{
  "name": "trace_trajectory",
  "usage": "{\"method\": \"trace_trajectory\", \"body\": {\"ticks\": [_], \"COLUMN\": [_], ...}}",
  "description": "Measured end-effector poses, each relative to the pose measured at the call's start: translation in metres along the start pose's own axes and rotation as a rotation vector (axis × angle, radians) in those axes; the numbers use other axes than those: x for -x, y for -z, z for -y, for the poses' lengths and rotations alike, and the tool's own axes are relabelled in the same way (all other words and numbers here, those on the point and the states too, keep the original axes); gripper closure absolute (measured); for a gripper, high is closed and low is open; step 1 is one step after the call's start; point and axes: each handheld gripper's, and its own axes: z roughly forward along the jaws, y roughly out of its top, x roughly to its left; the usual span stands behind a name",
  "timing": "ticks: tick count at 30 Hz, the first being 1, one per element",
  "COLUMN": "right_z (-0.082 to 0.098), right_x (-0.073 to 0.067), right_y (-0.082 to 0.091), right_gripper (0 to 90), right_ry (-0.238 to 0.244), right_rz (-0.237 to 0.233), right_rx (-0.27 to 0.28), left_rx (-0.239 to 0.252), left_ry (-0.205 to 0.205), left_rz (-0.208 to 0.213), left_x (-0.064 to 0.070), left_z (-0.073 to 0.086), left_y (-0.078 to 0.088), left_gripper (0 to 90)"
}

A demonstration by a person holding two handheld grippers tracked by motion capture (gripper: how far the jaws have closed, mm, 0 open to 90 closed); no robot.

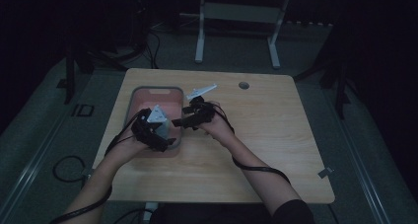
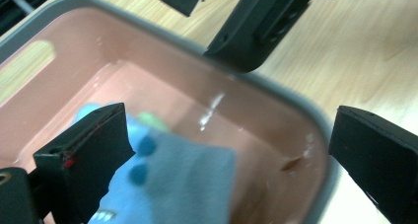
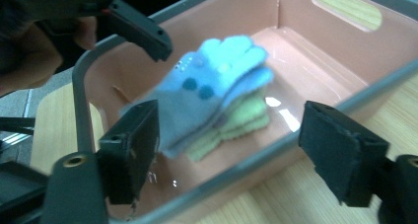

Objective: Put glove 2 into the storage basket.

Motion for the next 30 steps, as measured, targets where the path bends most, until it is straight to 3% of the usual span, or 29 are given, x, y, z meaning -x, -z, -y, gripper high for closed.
{"method": "trace_trajectory", "body": {"ticks": [3,13,27,30], "right_z": [0.005,0.02,0.044,0.05], "right_x": [0.0,0.007,0.012,0.013], "right_y": [0.004,0.024,0.043,0.048], "right_gripper": [18.0,17.1,16.9,16.9], "right_ry": [0.024,0.035,0.05,0.054], "right_rz": [0.002,0.05,0.077,0.089], "right_rx": [-0.01,0.012,0.011,0.011], "left_rx": [0.02,0.076,0.132,0.131], "left_ry": [0.004,0.009,-0.032,-0.04], "left_rz": [0.021,0.078,0.124,0.173], "left_x": [0.007,0.031,0.061,0.067], "left_z": [-0.002,-0.011,-0.023,-0.024], "left_y": [-0.001,-0.009,-0.019,-0.023], "left_gripper": [2.2,2.2,2.2,2.2]}}
